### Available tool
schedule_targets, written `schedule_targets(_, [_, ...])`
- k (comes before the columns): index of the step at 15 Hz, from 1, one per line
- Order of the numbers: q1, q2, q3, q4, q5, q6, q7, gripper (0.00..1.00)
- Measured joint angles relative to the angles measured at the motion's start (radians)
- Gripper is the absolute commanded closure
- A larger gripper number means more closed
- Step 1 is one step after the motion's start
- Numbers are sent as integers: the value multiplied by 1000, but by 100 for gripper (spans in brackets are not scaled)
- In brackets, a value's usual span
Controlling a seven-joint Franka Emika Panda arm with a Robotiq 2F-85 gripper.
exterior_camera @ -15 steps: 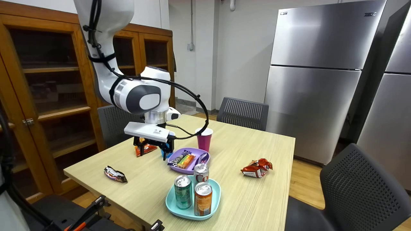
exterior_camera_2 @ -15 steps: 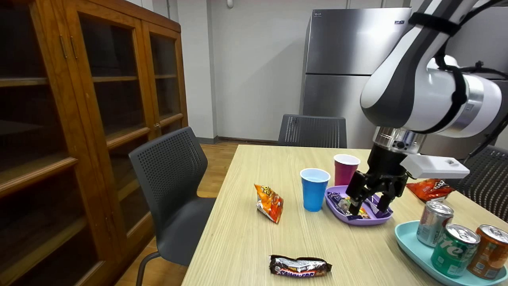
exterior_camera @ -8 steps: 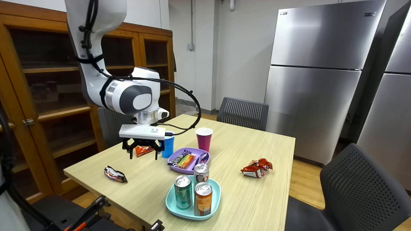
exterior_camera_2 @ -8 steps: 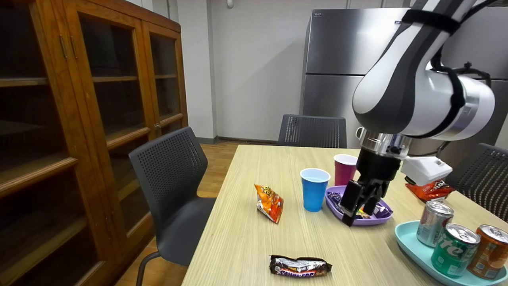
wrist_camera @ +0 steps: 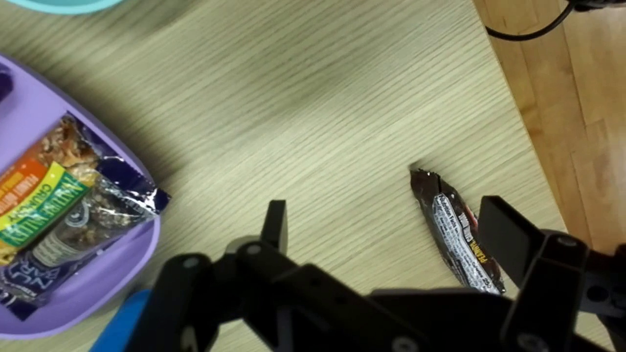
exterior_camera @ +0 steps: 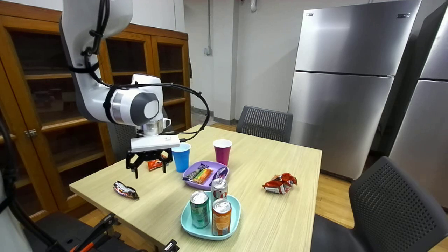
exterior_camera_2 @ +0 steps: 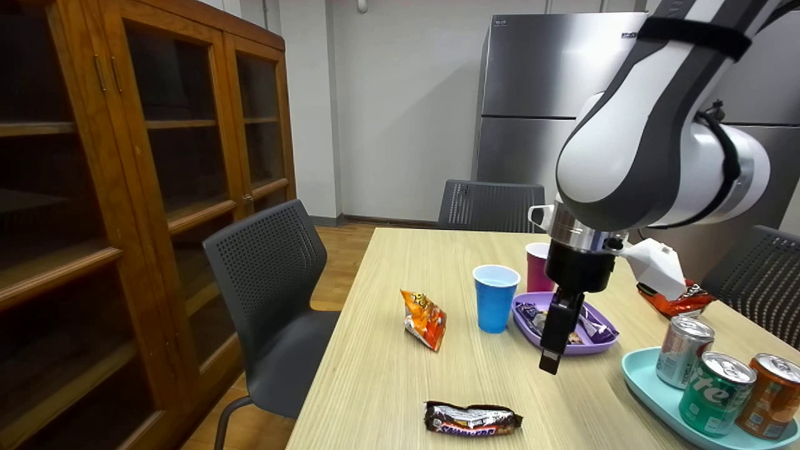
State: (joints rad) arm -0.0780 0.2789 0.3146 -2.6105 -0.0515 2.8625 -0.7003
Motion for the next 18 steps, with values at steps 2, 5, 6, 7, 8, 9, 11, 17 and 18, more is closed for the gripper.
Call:
schedule_targets(2, [0,8,17,2,5,3,-46,0])
schedule_targets(5, [-2,25,40,10,18,9,-71,0])
schedule_targets(6, [-2,27,41,11,18,10,-72,0])
schedule_targets(7, [-4,29,41,12,18,10,-73,0])
schedule_targets(8, [-4,29,41,12,18,10,-74,0])
schedule_targets(9, [-5,30,41,13,18,10,-74,0])
schedule_targets(11, [-5,30,41,13,18,10,-75,0])
schedule_targets(17, [27,32,22,14,-21,10,-74,0])
schedule_targets(18, [44,32,13,14,-42,10,-73,0])
